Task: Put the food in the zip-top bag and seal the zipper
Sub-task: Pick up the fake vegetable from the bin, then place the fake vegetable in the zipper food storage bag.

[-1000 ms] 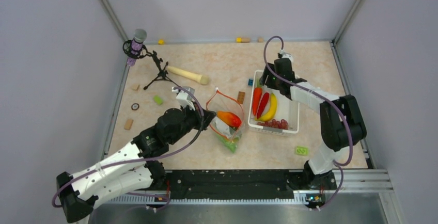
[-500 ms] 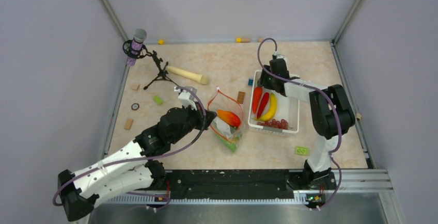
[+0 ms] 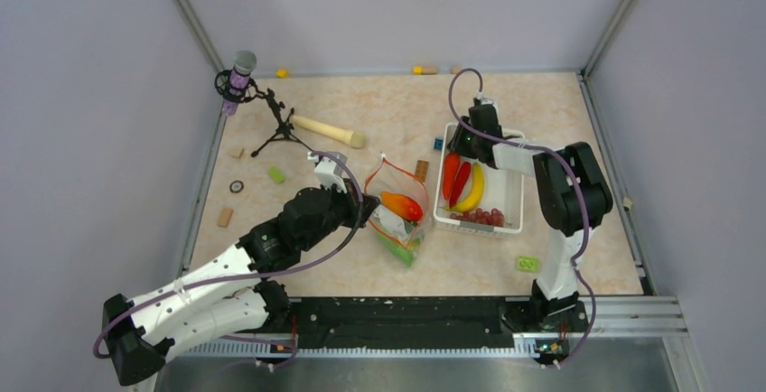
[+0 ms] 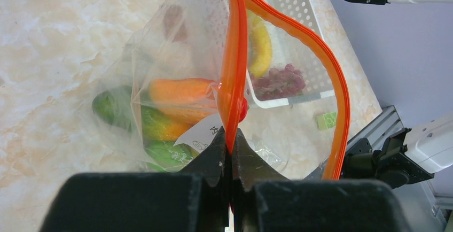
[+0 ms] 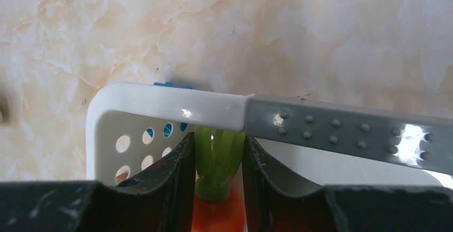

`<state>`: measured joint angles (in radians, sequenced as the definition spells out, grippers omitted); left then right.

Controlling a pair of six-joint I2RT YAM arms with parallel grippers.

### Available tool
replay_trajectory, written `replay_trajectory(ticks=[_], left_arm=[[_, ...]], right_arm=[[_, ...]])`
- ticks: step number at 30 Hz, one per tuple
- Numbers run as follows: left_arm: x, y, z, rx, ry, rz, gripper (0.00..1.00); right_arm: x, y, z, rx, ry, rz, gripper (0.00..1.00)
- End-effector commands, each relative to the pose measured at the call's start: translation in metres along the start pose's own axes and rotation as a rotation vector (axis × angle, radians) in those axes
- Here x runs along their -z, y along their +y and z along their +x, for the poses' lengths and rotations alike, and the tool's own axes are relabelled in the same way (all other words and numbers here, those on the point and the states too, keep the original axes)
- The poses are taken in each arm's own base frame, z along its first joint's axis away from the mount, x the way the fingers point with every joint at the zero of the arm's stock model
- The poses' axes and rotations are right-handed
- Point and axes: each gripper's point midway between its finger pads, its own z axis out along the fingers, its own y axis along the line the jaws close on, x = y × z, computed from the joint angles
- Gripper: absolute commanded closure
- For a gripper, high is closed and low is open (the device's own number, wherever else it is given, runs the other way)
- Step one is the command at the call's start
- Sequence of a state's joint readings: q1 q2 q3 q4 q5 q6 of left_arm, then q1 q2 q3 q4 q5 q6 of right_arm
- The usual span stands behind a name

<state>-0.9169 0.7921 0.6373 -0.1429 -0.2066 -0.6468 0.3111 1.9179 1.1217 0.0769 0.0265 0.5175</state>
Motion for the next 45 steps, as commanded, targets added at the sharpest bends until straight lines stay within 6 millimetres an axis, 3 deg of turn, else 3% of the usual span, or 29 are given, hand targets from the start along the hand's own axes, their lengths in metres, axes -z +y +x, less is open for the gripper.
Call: replay_trajectory(ticks=[1,7,12,17,22,27,31,34,38,41,45], left_arm=[[0.003,-0.007,-0.011,-0.007,-0.032,0.027,1.0],[0.003,-0.009,-0.01,-0.003,-0.029,0.037,1.0],[0.004,-0.012,-0.009,0.0,-0.02,0.053,1.0],[0.006,-0.014,-0.01,0.006,-0.022,0.068,1.0],[0.007,-0.015,-0.01,0.011,-0.026,0.074,1.0],[0.008,-0.018,-0.01,0.015,-0.023,0.09,1.0],[0.008,-0.019,-0.008,0.016,-0.016,0.094,1.0],[0.008,-0.019,-0.009,0.016,-0.017,0.094,1.0],[0.007,-0.017,-0.009,0.016,-0.018,0.081,1.0],[0.008,-0.017,-0.008,0.012,-0.011,0.083,1.0],[0.007,-0.018,-0.008,0.012,-0.005,0.086,1.0]], right_arm=[[-0.002,0.013,-0.018,-0.049,-0.061,-0.056,0.75],[0.027,0.011,-0.03,-0.049,-0.148,-0.064,0.95],[0.073,0.001,-0.052,-0.03,-0.294,-0.03,1.0],[0.139,0.004,-0.084,-0.017,-0.497,-0.07,1.0],[0.219,0.019,-0.114,0.007,-0.725,-0.152,1.0],[0.319,0.089,-0.119,0.198,-0.965,-0.422,1.0],[0.388,0.15,-0.102,0.37,-1.11,-0.706,1.0],[0.427,0.187,-0.088,0.486,-1.205,-0.881,1.0],[0.444,0.23,-0.064,0.653,-1.29,-0.975,1.0],[0.445,0.255,-0.045,0.745,-1.36,-0.983,1.0],[0.432,0.284,-0.021,0.787,-1.307,-1.073,1.0]])
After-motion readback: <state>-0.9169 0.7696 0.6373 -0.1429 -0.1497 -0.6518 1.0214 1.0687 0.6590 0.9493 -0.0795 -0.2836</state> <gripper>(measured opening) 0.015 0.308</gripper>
